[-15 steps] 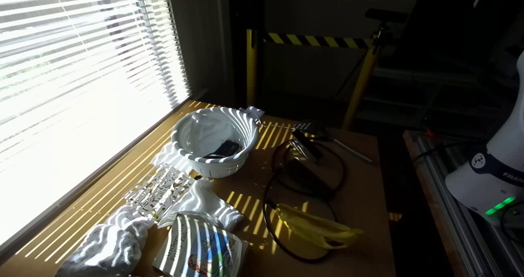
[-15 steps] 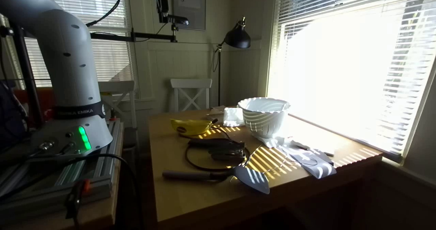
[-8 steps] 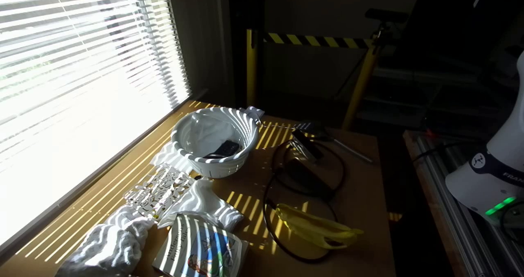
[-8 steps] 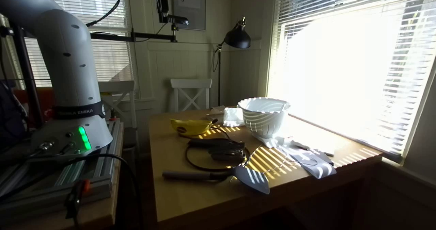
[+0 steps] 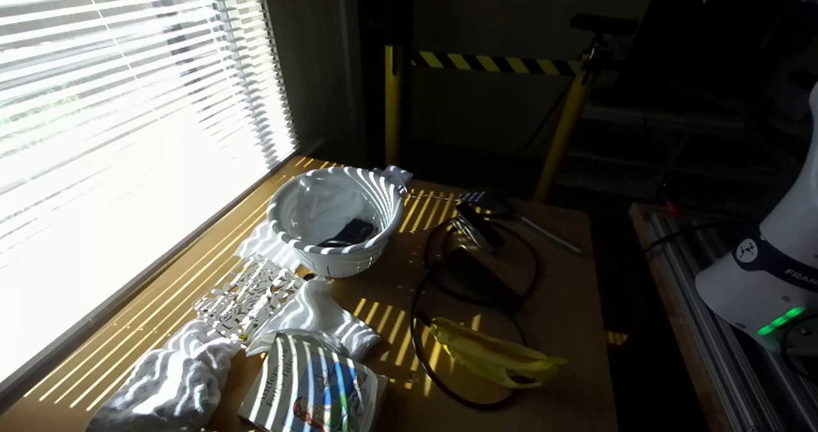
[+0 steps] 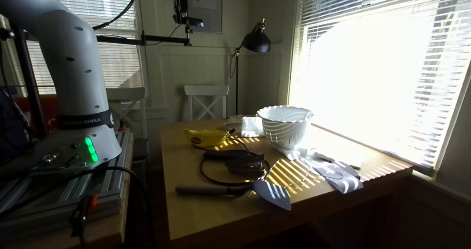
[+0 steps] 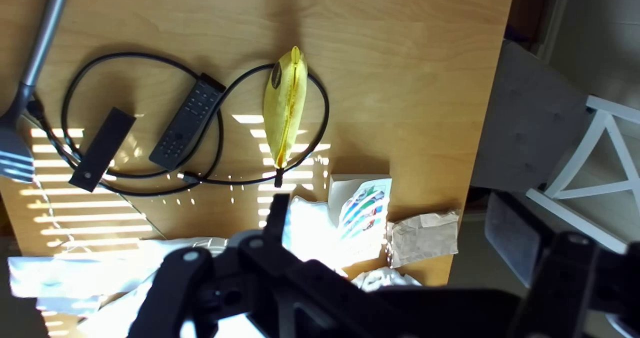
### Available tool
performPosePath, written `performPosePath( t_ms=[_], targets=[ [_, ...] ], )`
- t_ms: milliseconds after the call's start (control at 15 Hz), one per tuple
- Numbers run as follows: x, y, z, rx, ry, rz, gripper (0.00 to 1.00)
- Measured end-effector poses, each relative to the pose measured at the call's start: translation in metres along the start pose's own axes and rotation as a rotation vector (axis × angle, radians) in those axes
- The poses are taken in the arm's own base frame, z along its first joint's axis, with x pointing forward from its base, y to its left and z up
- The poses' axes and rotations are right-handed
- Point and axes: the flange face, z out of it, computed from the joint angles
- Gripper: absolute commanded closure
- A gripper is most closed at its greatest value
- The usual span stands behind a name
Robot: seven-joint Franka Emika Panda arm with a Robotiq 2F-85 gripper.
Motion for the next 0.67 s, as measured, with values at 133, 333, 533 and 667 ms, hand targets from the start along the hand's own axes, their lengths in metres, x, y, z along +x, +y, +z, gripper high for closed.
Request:
performPosePath(
  t_ms=[133,333,533,667],
  targets=[
    [0.012,0.025,0.000,0.004,-0.006,-0.019,0.00],
    [0.036,0.073,0.005,-0.007,-0.030,-0.054,0.00],
    [0.063,0.120,0.012,-0.024,-0.053,-0.075,0.00],
    [0.086,0.143,0.016,-0.026,-0.064,-0.076,0.00]
  ],
)
